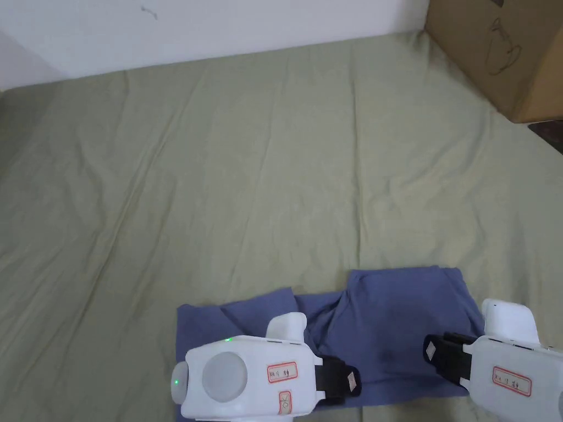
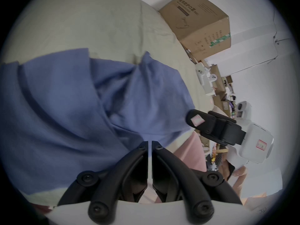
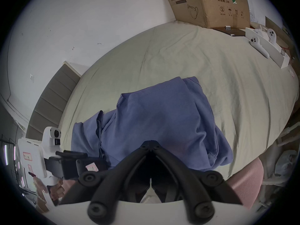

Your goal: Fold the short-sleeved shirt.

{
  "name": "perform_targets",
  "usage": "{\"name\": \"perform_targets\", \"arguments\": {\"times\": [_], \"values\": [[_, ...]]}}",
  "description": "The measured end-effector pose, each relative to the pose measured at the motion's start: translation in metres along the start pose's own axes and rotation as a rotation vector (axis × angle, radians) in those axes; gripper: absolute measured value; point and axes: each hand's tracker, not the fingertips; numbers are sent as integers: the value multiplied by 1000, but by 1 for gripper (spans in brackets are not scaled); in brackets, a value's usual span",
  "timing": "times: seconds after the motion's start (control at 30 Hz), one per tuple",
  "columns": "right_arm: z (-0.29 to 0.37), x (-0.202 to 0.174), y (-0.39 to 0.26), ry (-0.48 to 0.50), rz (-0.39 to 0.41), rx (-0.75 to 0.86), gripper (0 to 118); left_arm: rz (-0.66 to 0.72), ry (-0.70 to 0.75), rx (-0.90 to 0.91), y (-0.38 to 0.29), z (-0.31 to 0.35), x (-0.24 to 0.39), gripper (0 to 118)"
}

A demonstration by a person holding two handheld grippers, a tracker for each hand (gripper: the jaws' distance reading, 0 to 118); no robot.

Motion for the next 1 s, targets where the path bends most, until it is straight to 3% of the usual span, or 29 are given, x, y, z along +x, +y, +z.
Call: {"name": "perform_targets", "arguments": {"times": [0.17, 0.3, 0.33, 0.37, 0.4, 0.43, 0.47, 0.5, 0.63, 0.73, 0.87, 0.9, 0.97, 1.0], "values": [[9, 1, 2, -5, 7, 16, 0, 24, 3, 97, -7, 52, -4, 4], [9, 0, 3, -3, 8, 19, 0, 113, 10, 227, -11, 118, -48, 4], [7, -1, 3, 0, 7, 17, 0, 132, 16, 239, -14, 130, -59, 10], [5, -3, 2, 0, 7, 14, 0, 141, 34, 239, -18, 143, -70, 28], [3, -6, 1, 2, 9, 11, 0, 168, 48, 251, -22, 153, -80, 57], [2, -8, 1, 3, 14, 4, 0, 200, 62, 251, -26, 161, -87, 96], [1, -12, 0, 4, 19, 1, 0, 215, 49, 249, -28, 165, -97, 113], [0, -18, -2, 6, 26, -3, 0, 246, 7, 281, -33, 170, -108, 118], [-5, -30, -3, 13, 55, -29, 0, 393, -10, 319, -32, 167, -148, 116], [-8, -39, -2, 9, 74, -39, 0, 402, -97, 269, -23, 149, -178, 117], [-11, -45, 0, 8, 76, -43, 0, 363, -185, 272, -12, 136, -173, 115], [-13, -47, 1, 10, 73, -46, 0, 365, -199, 274, -10, 129, -174, 106], [-17, -51, 2, 15, 70, -57, 0, 366, -187, 263, -7, 123, -186, 9], [-19, -54, 2, 12, 77, -65, 0, 385, -108, 226, -4, 117, -188, 10]]}}
